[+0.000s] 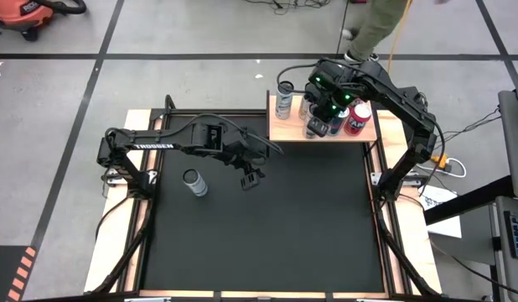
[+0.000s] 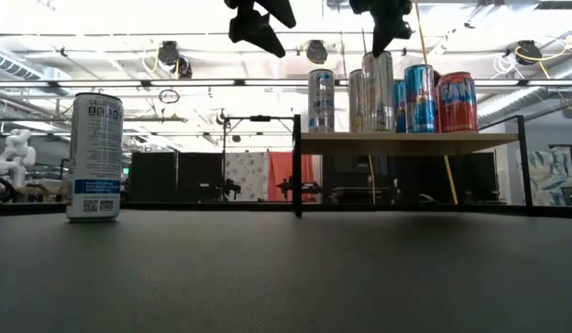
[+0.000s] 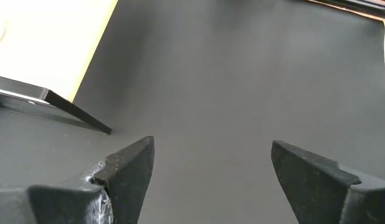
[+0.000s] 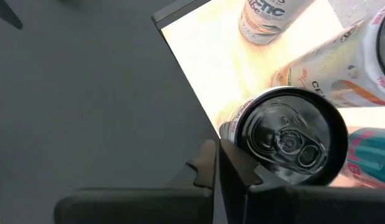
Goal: Place canned beverage on shelf
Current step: Put the white yellow soda can on the shelf aligned with the white yellow soda can
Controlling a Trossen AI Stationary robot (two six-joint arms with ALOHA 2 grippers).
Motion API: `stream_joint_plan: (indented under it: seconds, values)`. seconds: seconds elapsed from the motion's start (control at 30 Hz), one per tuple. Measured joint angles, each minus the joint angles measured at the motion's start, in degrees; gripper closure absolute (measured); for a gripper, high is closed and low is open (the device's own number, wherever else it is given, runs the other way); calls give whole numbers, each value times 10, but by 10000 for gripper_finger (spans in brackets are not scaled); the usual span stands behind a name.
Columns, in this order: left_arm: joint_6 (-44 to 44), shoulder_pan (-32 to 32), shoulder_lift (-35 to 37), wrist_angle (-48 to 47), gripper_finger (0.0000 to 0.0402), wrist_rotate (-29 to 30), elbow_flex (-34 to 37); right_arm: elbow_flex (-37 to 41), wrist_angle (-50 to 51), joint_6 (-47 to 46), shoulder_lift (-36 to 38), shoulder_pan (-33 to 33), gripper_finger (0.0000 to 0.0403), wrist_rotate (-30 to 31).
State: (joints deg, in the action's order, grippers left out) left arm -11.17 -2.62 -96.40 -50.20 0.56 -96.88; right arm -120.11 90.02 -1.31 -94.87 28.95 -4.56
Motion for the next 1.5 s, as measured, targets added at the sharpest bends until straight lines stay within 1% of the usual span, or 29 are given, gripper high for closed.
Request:
stream_joint_plan:
  seconds: [0.3,0.47,1.5]
  values:
    - [0,0,0,0,79,3,0,0,0,-20,9,0,403,1]
    - [0,0,0,0,79,12,0,0,0,-24,10,0,403,16]
    - [0,0,0,0,79,13,0,0,0,-110,15,0,403,16]
